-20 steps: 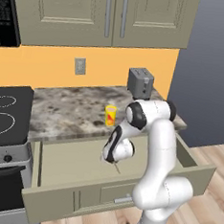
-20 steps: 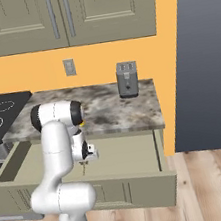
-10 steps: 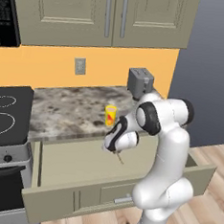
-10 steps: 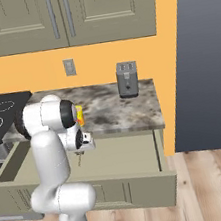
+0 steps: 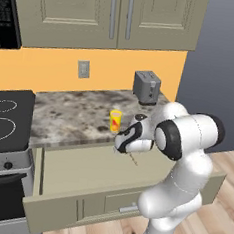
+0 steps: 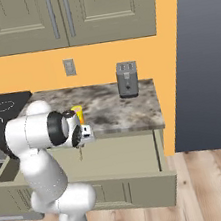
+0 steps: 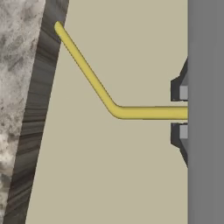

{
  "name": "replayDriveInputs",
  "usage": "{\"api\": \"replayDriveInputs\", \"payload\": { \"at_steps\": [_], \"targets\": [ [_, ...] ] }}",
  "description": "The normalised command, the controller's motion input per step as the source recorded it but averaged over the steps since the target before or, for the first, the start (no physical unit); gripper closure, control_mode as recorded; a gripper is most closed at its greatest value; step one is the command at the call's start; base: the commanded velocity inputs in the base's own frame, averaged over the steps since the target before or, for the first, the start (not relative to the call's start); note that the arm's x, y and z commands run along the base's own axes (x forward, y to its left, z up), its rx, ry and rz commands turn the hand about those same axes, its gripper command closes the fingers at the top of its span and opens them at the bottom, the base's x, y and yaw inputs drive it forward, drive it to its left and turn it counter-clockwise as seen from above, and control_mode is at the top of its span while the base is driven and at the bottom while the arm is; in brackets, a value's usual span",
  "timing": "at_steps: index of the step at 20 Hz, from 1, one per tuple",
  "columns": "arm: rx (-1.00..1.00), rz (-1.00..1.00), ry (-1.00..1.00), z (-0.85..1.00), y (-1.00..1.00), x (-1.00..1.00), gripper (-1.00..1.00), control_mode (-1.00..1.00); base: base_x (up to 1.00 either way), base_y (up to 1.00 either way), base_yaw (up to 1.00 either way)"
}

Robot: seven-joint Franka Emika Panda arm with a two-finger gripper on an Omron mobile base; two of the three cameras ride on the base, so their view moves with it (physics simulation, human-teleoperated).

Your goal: Pick up the straw from the left drawer and put it inside the smoothie cup.

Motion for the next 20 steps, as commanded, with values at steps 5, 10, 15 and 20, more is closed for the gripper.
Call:
{"api": "replayDriveInputs", "payload": {
  "at_steps": [5, 10, 15, 20],
  "targets": [
    [0.0, 0.18, -0.2, 0.7, -0.15, -0.14, 1.0, -1.0, 0.0, 0.0, 0.0],
    [0.07, 0.18, -0.22, 0.8, -0.08, -0.06, 1.0, -1.0, 0.0, 0.0, 0.0],
    [0.2, 0.15, -0.23, 0.79, -0.01, 0.0, 1.0, -1.0, 0.0, 0.0, 0.0],
    [0.25, 0.13, -0.24, 0.7, 0.0, 0.0, 1.0, -1.0, 0.0, 0.0, 0.0]
  ]
}}
